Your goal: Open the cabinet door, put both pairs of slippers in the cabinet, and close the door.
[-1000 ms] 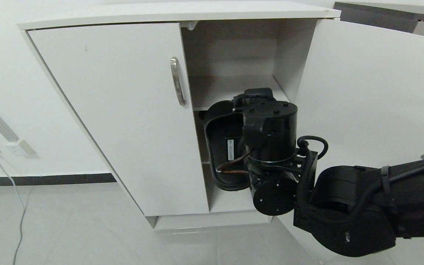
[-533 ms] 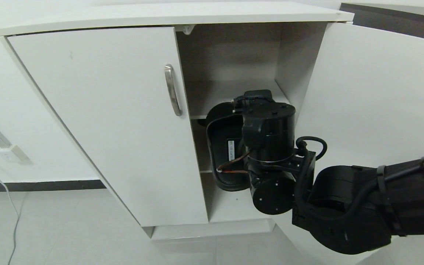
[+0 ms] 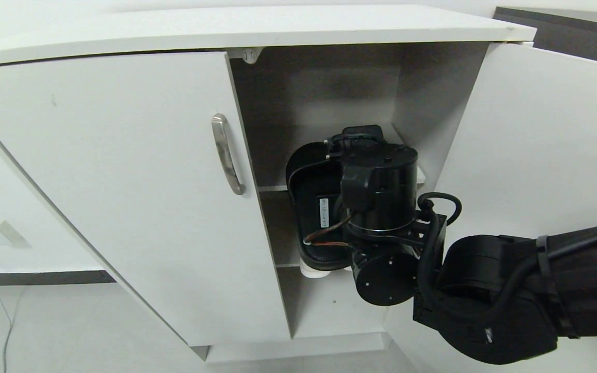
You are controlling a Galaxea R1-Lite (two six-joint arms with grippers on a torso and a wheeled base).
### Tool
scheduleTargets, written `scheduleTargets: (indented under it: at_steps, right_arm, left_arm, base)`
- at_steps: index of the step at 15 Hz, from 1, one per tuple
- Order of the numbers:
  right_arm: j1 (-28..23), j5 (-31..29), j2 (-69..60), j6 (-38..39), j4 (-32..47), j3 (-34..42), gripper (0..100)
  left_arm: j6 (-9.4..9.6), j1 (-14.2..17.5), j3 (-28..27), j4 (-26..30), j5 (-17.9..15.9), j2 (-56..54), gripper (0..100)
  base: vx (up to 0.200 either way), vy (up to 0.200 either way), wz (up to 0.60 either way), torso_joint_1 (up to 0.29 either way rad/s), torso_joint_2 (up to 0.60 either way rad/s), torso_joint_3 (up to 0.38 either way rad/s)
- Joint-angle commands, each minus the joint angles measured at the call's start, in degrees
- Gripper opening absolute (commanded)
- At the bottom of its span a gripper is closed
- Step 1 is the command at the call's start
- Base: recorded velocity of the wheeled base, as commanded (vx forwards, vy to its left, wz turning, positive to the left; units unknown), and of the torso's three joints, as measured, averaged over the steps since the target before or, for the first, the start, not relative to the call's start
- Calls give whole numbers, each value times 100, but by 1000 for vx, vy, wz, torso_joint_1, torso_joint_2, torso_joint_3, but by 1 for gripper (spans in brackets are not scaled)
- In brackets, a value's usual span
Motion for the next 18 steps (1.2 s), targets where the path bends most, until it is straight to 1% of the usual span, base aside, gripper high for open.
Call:
scheduleTargets:
  at_steps: [1,3,4,5,9,10,12,15,18]
  right_arm:
    - [-7,0,13,2,5,5,0]
    - [-7,0,21,2,5,14,0]
    - [-7,0,21,2,5,22,0]
    - [-16,0,13,2,5,22,0]
    - [-201,-9,-75,37,-3,198,0]
    - [-236,-9,-137,46,-3,348,0]
    - [-324,44,-119,37,5,321,0]
    - [-464,123,153,11,146,-118,0]
    - [-605,176,399,11,559,-1050,0]
  left_arm:
    - [-3,1,0,-1,3,8,0]
    - [-3,1,0,-1,3,8,0]
    - [-3,1,0,-1,3,8,0]
    - [-3,1,0,-1,3,8,0]
    - [-12,1,0,-1,3,8,0]
    - [-3,1,0,-1,3,8,0]
    - [-3,1,0,-1,3,8,0]
    - [-3,1,0,-1,3,8,0]
    - [-3,1,0,-1,3,8,0]
  base:
    - [0,0,0,0,0,0]
    - [0,0,0,0,0,0]
    - [0,200,0,-2,7,-2]
    - [0,0,0,0,0,0]
    - [0,0,0,0,0,0]
    - [0,0,0,0,0,0]
    - [0,0,0,0,0,0]
    - [0,0,0,0,0,0]
    - [0,0,0,0,0,0]
